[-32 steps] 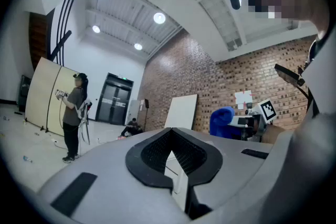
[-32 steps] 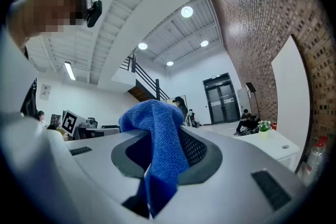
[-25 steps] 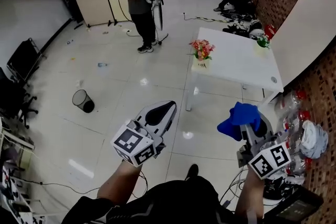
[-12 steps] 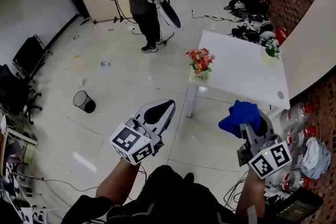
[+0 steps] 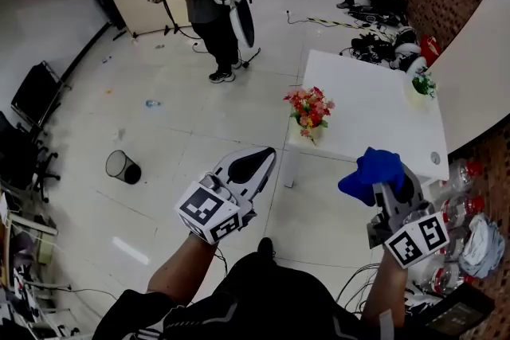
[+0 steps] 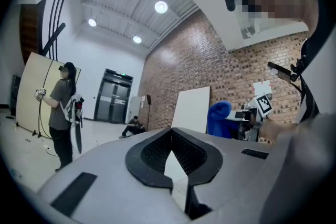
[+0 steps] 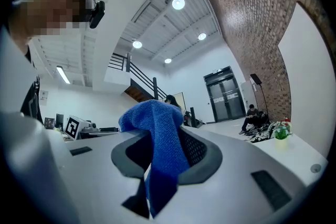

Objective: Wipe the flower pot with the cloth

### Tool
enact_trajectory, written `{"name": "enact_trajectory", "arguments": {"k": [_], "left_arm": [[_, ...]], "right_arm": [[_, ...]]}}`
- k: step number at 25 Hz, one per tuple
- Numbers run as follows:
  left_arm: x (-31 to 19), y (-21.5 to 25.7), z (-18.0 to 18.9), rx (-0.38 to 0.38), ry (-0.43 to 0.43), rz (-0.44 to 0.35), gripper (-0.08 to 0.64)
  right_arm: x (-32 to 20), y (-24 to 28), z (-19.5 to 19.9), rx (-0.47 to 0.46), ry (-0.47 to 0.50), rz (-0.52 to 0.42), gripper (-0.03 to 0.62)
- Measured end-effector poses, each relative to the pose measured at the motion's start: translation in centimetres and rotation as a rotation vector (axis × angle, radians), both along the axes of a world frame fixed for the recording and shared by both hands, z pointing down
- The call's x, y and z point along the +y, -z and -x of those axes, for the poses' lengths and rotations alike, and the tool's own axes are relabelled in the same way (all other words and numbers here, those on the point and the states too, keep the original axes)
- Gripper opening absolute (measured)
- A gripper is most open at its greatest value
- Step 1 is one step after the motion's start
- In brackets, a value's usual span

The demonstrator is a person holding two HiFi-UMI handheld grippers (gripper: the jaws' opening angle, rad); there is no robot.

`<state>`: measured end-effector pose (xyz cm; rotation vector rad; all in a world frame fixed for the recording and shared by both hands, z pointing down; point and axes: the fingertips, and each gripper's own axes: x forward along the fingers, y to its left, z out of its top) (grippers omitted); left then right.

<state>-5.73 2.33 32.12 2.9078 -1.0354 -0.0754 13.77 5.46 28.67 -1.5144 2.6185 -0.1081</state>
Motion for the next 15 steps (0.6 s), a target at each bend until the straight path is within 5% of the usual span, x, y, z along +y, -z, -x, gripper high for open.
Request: {"name": "enact_trajectory", "arguments": {"k": [7,15], "left_arm": [[-7.7,-0.8,0.3,0.007,-0.044,0.035,0.005],[-14.8,-2.9,-2.0,-0.008,-0.064,0.033,0.006]], "right_arm": [[-7.2,-0.1,0.7,-0.011,-0.051,0.010,0.098],[-14.7,-0.6,-1.0,-0.013,0.000,0.027,0.098]]}}
